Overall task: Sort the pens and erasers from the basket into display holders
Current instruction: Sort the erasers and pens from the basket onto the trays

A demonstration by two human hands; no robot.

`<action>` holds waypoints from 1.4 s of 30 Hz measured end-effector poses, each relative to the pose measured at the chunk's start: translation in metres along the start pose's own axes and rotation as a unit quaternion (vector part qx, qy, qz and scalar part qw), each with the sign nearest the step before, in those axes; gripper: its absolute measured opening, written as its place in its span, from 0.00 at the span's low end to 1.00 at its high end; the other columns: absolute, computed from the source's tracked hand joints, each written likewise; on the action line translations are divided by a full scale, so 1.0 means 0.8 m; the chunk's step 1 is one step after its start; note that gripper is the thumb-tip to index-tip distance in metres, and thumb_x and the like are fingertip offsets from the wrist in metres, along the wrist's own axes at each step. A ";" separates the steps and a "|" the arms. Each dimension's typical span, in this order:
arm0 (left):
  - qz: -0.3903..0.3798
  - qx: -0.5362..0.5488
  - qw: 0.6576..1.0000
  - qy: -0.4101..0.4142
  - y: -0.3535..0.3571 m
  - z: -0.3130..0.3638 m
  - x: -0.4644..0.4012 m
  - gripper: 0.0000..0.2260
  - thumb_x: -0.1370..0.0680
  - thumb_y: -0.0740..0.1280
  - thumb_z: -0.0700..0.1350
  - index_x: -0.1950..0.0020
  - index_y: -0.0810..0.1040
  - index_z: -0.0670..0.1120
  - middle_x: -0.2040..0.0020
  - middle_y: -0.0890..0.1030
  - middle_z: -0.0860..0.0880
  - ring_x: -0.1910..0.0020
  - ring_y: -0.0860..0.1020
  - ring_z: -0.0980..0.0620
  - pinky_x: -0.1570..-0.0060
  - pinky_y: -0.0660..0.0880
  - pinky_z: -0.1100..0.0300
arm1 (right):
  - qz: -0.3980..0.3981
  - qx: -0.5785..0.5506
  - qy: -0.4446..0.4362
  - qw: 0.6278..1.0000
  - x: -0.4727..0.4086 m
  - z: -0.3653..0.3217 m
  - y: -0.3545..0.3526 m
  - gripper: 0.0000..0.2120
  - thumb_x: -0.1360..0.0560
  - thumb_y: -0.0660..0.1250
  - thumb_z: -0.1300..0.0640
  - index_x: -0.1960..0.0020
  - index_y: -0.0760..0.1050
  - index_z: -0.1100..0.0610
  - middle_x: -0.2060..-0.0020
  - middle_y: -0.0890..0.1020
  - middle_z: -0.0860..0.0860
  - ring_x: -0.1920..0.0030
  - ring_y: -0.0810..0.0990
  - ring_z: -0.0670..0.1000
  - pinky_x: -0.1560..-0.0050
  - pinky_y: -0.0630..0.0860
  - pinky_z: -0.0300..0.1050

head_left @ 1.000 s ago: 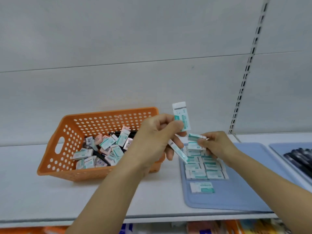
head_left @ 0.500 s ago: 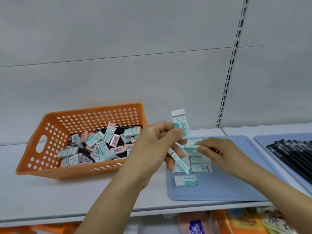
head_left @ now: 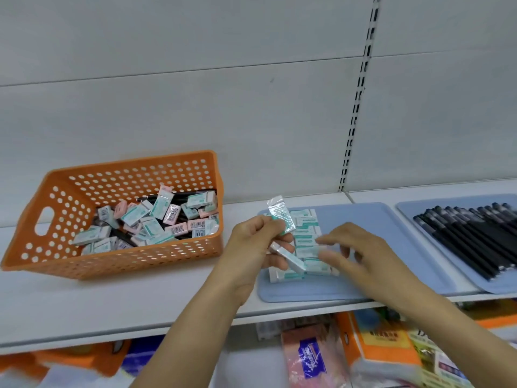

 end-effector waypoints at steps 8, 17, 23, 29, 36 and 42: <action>0.012 0.074 0.997 0.034 0.008 -0.010 0.012 0.04 0.21 0.66 0.40 0.52 0.78 0.40 0.55 0.84 0.43 0.58 0.83 0.48 0.67 0.79 0.59 | -0.016 -0.251 0.063 0.966 0.010 -0.037 0.006 0.04 0.24 0.68 0.59 0.53 0.82 0.56 0.65 0.84 0.53 0.66 0.83 0.51 0.65 0.80 0.46; -0.040 -0.706 0.596 0.382 -0.013 -0.033 0.032 0.03 0.32 0.67 0.48 0.65 0.79 0.52 0.69 0.74 0.53 0.69 0.75 0.51 0.76 0.61 0.62 | 0.072 0.162 -0.090 0.980 0.052 0.003 -0.005 0.12 0.23 0.62 0.41 0.53 0.81 0.45 0.57 0.78 0.38 0.57 0.75 0.39 0.68 0.76 0.39; -0.066 -0.778 0.491 0.386 -0.002 -0.041 0.037 0.13 0.44 0.79 0.43 0.64 0.80 0.52 0.68 0.73 0.51 0.68 0.73 0.50 0.70 0.55 0.59 | 0.059 0.128 -0.116 0.983 0.059 0.010 0.006 0.09 0.25 0.66 0.50 0.50 0.82 0.51 0.56 0.77 0.43 0.62 0.76 0.42 0.68 0.78 0.44; -0.057 -0.658 0.673 0.334 -0.013 -0.042 0.021 0.06 0.25 0.65 0.52 0.56 0.77 0.51 0.48 0.76 0.53 0.50 0.75 0.52 0.59 0.67 0.61 | 0.068 0.113 -0.105 0.986 0.052 0.005 0.025 0.04 0.28 0.74 0.59 0.54 0.82 0.51 0.55 0.75 0.43 0.56 0.75 0.44 0.66 0.78 0.45; -0.081 -0.543 0.807 0.219 -0.027 -0.064 0.016 0.18 0.20 0.64 0.52 0.30 0.72 0.56 0.28 0.67 0.62 0.28 0.63 0.64 0.33 0.57 0.72 | 0.036 0.051 0.006 0.998 0.045 0.019 0.034 0.09 0.25 0.71 0.55 0.45 0.83 0.49 0.43 0.74 0.39 0.42 0.74 0.42 0.39 0.68 0.36; -0.077 -0.531 0.813 0.227 -0.026 -0.066 0.014 0.16 0.20 0.63 0.54 0.32 0.74 0.57 0.29 0.68 0.62 0.30 0.62 0.67 0.33 0.58 0.72 | 0.065 0.073 -0.018 0.995 0.011 -0.002 0.014 0.07 0.25 0.68 0.47 0.49 0.82 0.45 0.47 0.74 0.37 0.43 0.69 0.37 0.47 0.69 0.37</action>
Point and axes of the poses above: each hand's wrist, its own x-axis away from the middle knuckle, its own y-axis out of the palm, z = x × y, the point moved 5 cm from there along -x, towards the middle knuckle
